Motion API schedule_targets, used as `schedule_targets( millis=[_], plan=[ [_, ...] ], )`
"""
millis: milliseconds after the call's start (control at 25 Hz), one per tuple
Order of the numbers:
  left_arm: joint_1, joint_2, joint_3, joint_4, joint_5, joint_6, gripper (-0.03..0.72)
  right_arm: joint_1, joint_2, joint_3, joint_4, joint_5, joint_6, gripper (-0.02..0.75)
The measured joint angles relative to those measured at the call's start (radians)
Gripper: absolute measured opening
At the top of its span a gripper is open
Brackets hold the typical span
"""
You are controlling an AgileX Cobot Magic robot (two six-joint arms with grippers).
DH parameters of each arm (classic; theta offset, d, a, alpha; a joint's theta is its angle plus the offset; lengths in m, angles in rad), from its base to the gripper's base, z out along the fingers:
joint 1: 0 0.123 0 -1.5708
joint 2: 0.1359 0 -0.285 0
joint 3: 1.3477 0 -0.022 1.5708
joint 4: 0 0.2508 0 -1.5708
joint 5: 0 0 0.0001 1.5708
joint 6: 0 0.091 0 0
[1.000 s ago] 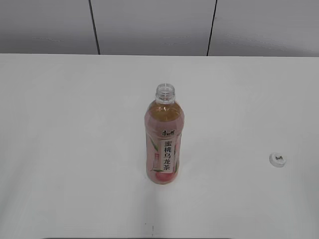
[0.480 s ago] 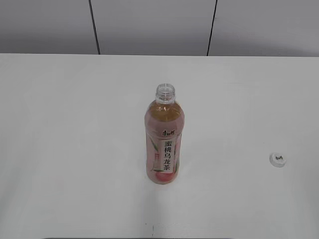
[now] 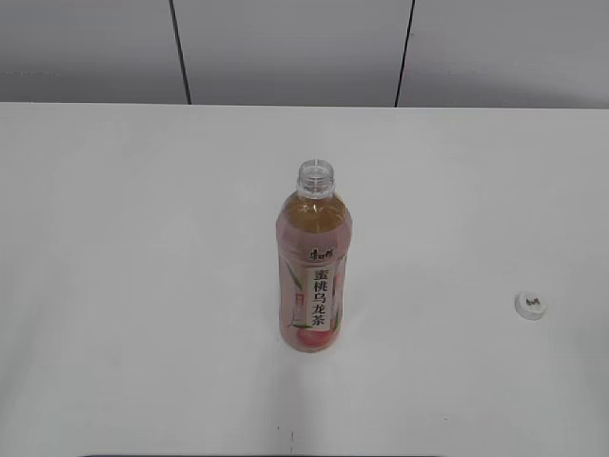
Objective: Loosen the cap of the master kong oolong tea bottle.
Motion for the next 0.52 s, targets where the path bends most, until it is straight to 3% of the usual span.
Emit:
schedule_targets(
  millis=[520],
  plan=[
    [0.000, 0.000, 0.000, 0.000, 0.000, 0.000, 0.469, 0.000, 0.000, 0.000, 0.000, 0.000, 0.000, 0.512]
  ],
)
